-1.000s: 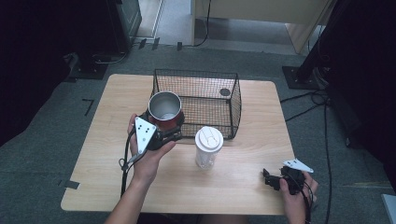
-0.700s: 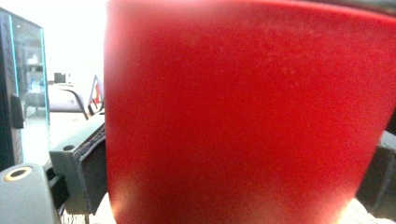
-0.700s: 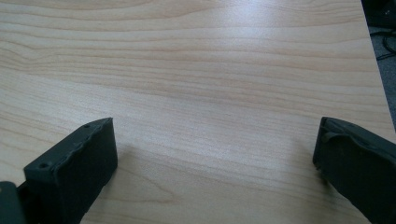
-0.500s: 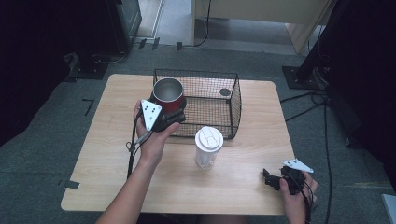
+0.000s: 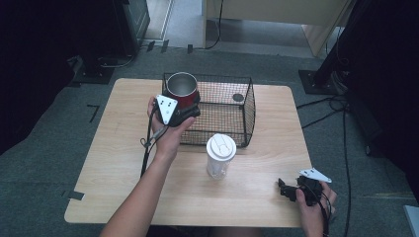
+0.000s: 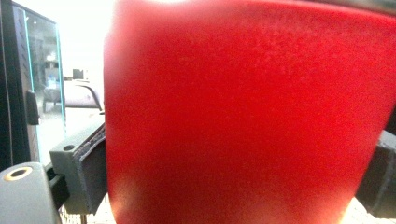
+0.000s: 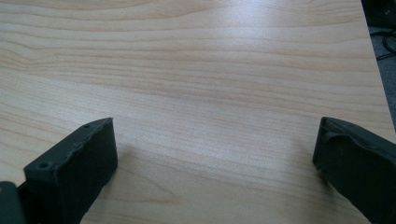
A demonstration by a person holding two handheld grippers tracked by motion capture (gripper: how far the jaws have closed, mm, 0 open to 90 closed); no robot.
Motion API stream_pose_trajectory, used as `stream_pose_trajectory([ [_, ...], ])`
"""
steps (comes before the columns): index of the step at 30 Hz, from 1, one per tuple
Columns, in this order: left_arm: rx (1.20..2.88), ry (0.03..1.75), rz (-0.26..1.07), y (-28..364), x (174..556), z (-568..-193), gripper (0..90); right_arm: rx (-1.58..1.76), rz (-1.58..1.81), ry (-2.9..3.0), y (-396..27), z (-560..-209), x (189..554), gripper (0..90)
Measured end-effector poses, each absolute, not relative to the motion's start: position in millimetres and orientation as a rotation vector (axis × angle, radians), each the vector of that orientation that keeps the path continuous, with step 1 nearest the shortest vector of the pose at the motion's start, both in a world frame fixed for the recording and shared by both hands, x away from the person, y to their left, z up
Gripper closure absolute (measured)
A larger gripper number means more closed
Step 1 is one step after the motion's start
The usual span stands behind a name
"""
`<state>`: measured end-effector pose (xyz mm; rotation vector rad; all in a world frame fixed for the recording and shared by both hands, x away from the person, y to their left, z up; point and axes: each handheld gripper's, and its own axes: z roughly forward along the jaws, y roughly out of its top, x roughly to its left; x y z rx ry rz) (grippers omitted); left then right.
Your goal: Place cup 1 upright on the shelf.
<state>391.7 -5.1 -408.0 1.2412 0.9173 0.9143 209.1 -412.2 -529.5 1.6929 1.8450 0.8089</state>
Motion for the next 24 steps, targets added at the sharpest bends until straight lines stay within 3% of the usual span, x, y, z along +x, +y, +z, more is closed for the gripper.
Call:
stream_pose_trajectory([
  [24, 1.267, 0.997, 0.919, -22, 443, -422, 6.5, 1.696, 0.81, 1.844, -412, -529, 209, 0.0],
])
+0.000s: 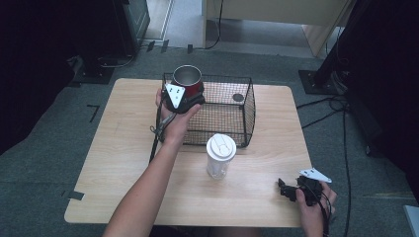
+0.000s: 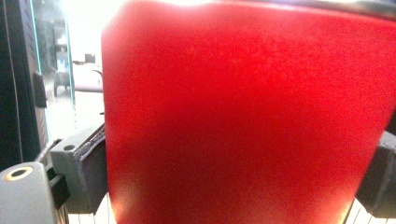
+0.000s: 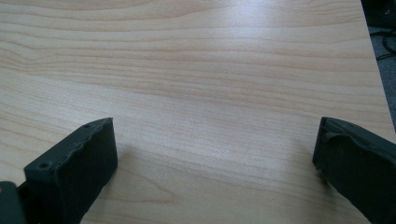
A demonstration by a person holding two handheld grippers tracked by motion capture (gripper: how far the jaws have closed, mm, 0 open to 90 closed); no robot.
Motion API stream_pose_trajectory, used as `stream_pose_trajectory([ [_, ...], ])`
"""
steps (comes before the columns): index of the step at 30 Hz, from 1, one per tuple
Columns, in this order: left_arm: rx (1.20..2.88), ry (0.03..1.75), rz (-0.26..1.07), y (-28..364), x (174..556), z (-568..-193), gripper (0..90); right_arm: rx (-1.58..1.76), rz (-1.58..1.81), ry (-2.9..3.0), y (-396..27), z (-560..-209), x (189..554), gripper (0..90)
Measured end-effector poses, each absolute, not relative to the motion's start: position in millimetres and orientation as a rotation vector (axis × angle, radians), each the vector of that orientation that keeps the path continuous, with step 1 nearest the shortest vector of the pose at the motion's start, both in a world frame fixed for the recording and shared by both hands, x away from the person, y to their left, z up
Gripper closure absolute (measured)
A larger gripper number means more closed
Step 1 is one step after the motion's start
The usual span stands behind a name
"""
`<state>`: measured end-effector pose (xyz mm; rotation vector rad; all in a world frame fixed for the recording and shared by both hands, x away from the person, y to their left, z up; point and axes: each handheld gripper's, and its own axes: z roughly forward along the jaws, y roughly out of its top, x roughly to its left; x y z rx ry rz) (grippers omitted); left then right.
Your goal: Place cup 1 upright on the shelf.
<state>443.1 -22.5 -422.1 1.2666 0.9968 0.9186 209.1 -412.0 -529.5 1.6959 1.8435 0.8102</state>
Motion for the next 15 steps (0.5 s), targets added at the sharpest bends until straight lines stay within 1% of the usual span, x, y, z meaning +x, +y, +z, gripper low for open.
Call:
stream_pose_trajectory([
  [8, 1.329, 1.061, 0.905, -24, 457, -434, 6.5, 1.696, 0.81, 1.845, -412, -529, 209, 0.0],
  [9, 1.363, 1.073, 0.915, -26, 458, -437, 6.6, 1.695, 0.809, 1.844, -412, -529, 209, 0.0],
  [11, 1.375, 1.069, 0.919, -27, 459, -438, 6.5, 1.695, 0.809, 1.844, -412, -529, 209, 0.0],
  [15, 1.414, 1.091, 0.895, -32, 462, -443, 6.5, 1.695, 0.809, 1.845, -412, -529, 209, 0.0],
])
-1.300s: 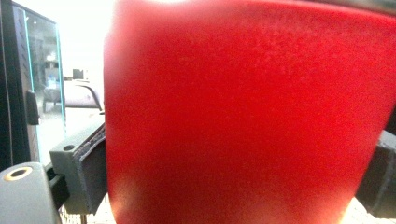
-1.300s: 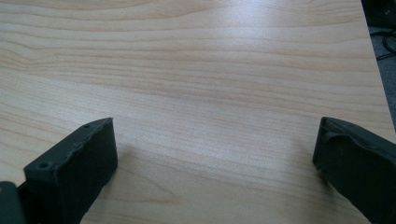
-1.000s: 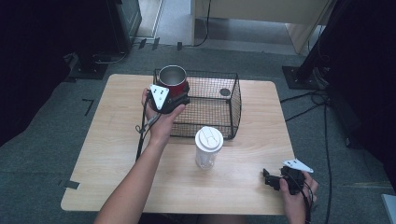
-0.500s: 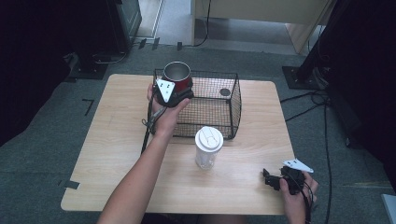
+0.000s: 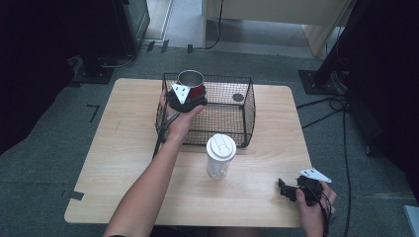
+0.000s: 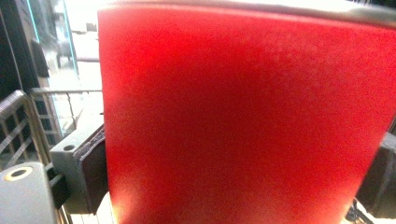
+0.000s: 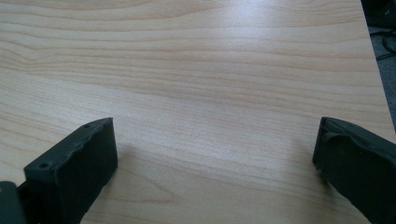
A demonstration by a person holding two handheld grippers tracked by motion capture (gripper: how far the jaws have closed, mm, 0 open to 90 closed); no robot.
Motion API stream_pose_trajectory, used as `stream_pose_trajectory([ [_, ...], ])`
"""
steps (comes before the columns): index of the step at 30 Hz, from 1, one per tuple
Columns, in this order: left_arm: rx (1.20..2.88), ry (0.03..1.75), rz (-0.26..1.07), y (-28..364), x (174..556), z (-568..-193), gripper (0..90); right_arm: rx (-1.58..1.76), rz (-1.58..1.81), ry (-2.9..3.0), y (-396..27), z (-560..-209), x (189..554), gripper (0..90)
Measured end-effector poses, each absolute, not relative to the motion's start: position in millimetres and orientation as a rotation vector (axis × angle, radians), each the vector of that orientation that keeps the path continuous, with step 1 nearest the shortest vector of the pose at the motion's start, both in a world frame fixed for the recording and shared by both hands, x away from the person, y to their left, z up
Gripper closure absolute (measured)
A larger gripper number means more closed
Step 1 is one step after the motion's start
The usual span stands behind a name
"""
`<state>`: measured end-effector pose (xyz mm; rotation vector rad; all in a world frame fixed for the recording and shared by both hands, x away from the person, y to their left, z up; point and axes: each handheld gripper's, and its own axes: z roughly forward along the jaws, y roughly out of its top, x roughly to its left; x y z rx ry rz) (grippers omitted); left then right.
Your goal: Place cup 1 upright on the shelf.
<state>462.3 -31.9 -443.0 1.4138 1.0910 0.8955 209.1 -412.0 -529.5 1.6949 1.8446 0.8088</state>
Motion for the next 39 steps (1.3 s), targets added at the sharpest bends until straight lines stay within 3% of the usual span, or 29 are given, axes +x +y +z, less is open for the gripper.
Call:
stream_pose_trajectory([
  [5, 1.488, 1.07, 0.922, -35, 463, -447, 6.7, 1.695, 0.809, 1.845, -412, -529, 209, 0.0],
  [14, 1.579, 1.077, 0.76, -39, 468, -451, 6.7, 1.695, 0.809, 1.844, -412, -529, 209, 0.0],
  [24, 1.702, 1.143, 0.7, -41, 475, -457, 6.8, 1.695, 0.809, 1.844, -412, -529, 209, 0.0],
  [39, 1.795, 1.177, 0.685, -44, 476, -460, 7.0, 1.695, 0.81, 1.844, -412, -529, 209, 0.0],
])
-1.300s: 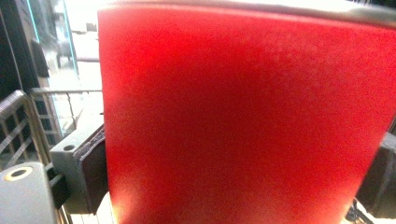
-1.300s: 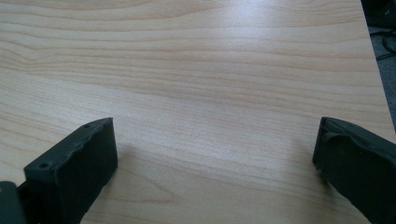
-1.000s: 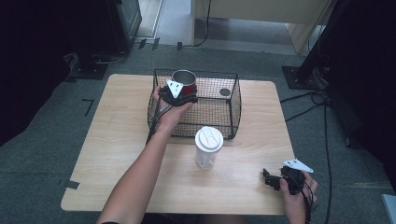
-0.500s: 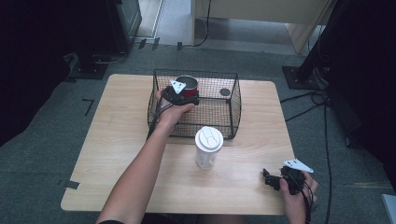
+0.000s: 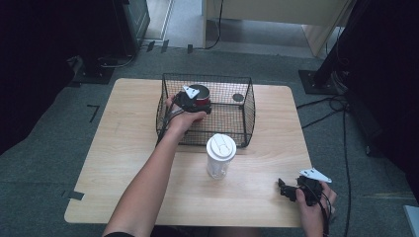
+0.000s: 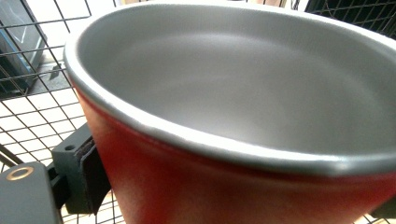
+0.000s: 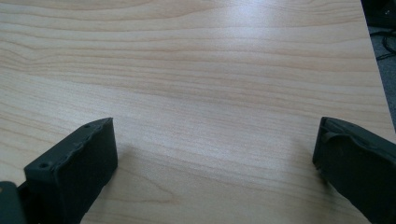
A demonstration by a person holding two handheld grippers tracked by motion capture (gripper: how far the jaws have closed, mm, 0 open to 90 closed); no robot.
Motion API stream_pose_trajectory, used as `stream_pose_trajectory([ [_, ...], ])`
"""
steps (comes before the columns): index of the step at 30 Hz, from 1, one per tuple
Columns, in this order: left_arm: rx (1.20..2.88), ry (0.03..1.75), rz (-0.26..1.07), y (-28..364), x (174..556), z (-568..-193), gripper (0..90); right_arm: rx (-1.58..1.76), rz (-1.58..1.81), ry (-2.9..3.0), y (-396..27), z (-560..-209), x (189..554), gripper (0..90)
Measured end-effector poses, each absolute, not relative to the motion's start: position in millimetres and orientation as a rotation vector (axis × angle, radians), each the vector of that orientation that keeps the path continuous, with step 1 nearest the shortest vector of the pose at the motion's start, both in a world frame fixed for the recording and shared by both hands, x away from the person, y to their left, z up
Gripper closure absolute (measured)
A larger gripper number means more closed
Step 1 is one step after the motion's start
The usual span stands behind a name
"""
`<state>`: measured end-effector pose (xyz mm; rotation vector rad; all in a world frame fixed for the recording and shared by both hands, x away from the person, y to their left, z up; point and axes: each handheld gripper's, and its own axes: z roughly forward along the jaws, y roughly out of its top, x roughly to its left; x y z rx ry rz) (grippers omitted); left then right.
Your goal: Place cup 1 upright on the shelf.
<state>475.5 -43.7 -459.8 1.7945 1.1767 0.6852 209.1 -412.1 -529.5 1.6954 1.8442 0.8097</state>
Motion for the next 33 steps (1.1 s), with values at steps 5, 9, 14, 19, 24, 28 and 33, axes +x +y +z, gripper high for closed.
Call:
stream_pose_trajectory([
  [5, 1.826, 1.176, 0.712, -45, 475, -460, 7.1, 1.695, 0.81, 1.844, -412, -529, 209, 0.0],
  [9, 1.827, 1.197, 0.724, -46, 476, -461, 7.1, 1.695, 0.81, 1.844, -412, -529, 209, 0.0],
  [14, 1.836, 1.23, 0.732, -44, 477, -461, 7.2, 1.695, 0.81, 1.844, -412, -529, 209, 0.0],
  [19, 1.836, 1.252, 0.696, -44, 475, -458, 0.0, 1.695, 0.809, 1.845, -412, -529, 209, 0.0],
  [24, 1.816, 1.286, 0.699, -45, 475, -456, 0.0, 1.695, 0.809, 1.844, -412, -529, 209, 0.0],
  [28, 1.812, 1.229, 0.78, -47, 471, -453, 0.0, 1.695, 0.809, 1.845, -412, -529, 209, 0.0],
  [33, 1.803, 1.213, 0.81, -49, 469, -451, 0.0, 1.695, 0.809, 1.845, -412, -529, 209, 0.0],
])
